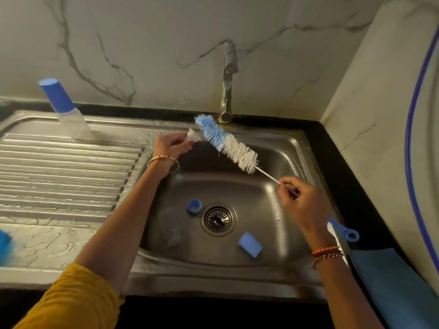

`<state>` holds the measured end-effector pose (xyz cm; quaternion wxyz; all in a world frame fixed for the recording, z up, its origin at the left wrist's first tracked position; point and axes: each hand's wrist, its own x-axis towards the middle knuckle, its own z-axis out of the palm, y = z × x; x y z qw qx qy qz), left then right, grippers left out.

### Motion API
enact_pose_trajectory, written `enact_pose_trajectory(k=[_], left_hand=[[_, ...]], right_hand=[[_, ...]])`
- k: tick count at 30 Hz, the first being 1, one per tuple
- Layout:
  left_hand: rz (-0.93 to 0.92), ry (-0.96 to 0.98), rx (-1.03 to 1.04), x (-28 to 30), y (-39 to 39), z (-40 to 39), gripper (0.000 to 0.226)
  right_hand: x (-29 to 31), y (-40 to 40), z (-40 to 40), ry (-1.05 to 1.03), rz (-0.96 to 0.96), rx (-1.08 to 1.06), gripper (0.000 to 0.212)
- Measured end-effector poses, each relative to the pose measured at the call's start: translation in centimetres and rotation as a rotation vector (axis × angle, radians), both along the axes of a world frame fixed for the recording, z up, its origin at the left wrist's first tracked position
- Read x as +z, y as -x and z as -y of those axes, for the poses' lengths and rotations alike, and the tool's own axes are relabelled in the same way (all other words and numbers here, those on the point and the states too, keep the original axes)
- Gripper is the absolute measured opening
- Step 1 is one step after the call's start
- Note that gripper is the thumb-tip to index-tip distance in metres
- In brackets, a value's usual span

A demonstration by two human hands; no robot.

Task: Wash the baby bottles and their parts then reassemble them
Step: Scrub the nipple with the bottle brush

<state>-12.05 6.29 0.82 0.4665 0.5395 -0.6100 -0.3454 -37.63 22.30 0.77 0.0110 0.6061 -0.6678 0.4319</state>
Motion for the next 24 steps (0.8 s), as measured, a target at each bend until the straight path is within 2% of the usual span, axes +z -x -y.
enact_pose_trajectory(k=[4, 8, 10, 12, 17, 21, 24], left_hand=[[-0.284, -0.098, 0.046, 2.0, 0.3, 0.5, 0.039], [-0.425, -0.152, 0.043, 2.8, 0.4, 0.2, 0.037], [-0.514, -0.175, 0.061, 3.1, 0.3, 0.2, 0.033], [-0.538, -0.186, 0.060, 3.5, 0.4, 0.4, 0.032], [-0.584, -0.166, 0.119, 3.9, 1.0, 1.2, 0.012], [-0.605, -0.172, 0.177, 3.9, 1.8, 1.4, 0.030], [-0.644, -0.204, 0.230, 3.9, 2.6, 1.4, 0.033]], right_hand=[[0.4, 0.9, -0.3, 0.106, -0.048, 0.037, 0.008], [-0.4, 0.8, -0.6, 0.127, -0.102, 0.070, 0.013], [-0.6, 1.2, -0.7, 0.141, -0.133, 0.100, 0.022], [-0.8, 1.6, -0.9, 0.162, -0.166, 0.128, 0.028], [-1.0, 1.7, -0.7, 0.200, -0.237, 0.152, 0.026], [-1.0, 1.1, -0.3, 0.254, -0.383, 0.161, 0.024], [-1.6, 0.1, -0.3, 0.320, -0.433, 0.110, 0.025]])
